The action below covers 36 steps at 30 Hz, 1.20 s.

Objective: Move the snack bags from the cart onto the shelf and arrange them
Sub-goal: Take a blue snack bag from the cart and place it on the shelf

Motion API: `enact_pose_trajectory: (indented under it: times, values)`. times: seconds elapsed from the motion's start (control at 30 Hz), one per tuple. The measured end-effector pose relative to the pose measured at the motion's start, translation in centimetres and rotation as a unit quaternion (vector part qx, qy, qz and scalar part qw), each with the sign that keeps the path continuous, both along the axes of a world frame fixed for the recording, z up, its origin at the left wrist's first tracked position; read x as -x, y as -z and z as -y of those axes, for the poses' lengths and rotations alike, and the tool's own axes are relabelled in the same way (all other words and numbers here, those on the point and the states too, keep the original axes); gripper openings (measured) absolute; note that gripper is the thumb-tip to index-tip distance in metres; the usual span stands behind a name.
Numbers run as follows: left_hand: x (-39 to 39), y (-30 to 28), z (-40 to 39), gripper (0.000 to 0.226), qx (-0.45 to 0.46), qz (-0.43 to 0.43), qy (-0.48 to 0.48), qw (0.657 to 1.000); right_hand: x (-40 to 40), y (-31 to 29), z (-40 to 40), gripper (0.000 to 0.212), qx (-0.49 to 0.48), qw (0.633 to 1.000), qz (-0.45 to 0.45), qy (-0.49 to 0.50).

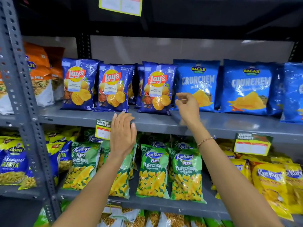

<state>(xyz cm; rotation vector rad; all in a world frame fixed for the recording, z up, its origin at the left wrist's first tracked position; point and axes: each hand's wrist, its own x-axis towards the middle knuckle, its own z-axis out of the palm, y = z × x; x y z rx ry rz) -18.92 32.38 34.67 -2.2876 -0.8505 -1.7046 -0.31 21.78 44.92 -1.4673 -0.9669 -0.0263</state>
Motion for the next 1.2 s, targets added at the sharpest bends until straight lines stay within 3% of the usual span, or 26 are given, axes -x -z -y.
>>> enact_pose_trajectory:
  times: [0.1, 0.2, 0.37, 0.5, 0.67, 0.73, 0.83, 0.93, 1.0, 1.03, 1.13, 1.2]
  values:
    - [-3.0, -1.1, 4.3, 0.018, -0.024, 0.016, 0.127, 0.992, 1.8, 2.6, 4.8, 0.020, -0.079, 0.996, 0.013, 0.030]
    - [-7.3, 0.4, 10.4, 0.018, -0.033, -0.022, 0.281, 0.959, 2.5, 7.8, 11.1, 0.016, -0.115, 0.990, 0.000, 0.081]
    - [-14.1, 8.6, 20.0, 0.025, 0.089, -0.145, 0.431, 0.886, -1.0, 18.5, 22.0, 0.023, -0.067, 0.970, -0.087, 0.218]
    - [-19.5, 16.5, 27.9, 0.018, 0.223, -0.252, 0.488, 0.806, -4.2, 26.5, 30.4, 0.012, 0.017, 0.935, -0.184, 0.302]
    - [-26.5, 26.6, 35.2, 0.029, 0.434, -0.424, 0.452, 0.654, -7.9, 37.6, 40.1, 0.025, 0.138, 0.849, -0.339, 0.381]
    - [-28.9, 30.4, 36.8, 0.030, 0.481, -0.476, 0.412, 0.610, -9.0, 42.3, 43.1, 0.013, 0.181, 0.806, -0.420, 0.376]
    - [-32.0, 34.8, 37.6, 0.014, 0.494, -0.550, 0.372, 0.562, -9.8, 48.2, 46.1, 0.018, 0.259, 0.745, -0.520, 0.328]
    - [-34.9, 38.7, 37.0, 0.015, 0.530, -0.582, 0.326, 0.524, -10.4, 53.5, 47.2, 0.011, 0.318, 0.694, -0.591, 0.260]
    - [-36.6, 41.7, 36.3, 0.036, 0.576, -0.575, 0.272, 0.514, -11.2, 56.1, 47.4, 0.018, 0.348, 0.662, -0.600, 0.286]
    - [-37.3, 43.0, 35.9, 0.037, 0.590, -0.572, 0.245, 0.515, -11.7, 57.0, 47.2, 0.019, 0.363, 0.646, -0.597, 0.305]
    - [-38.7, 47.0, 35.4, 0.031, 0.577, -0.594, 0.186, 0.529, -13.3, 59.2, 45.7, 0.023, 0.351, 0.640, -0.602, 0.324]
    - [-39.3, 50.7, 34.9, 0.042, 0.591, -0.615, 0.181, 0.489, -14.1, 60.3, 44.5, 0.028, 0.333, 0.628, -0.616, 0.338]
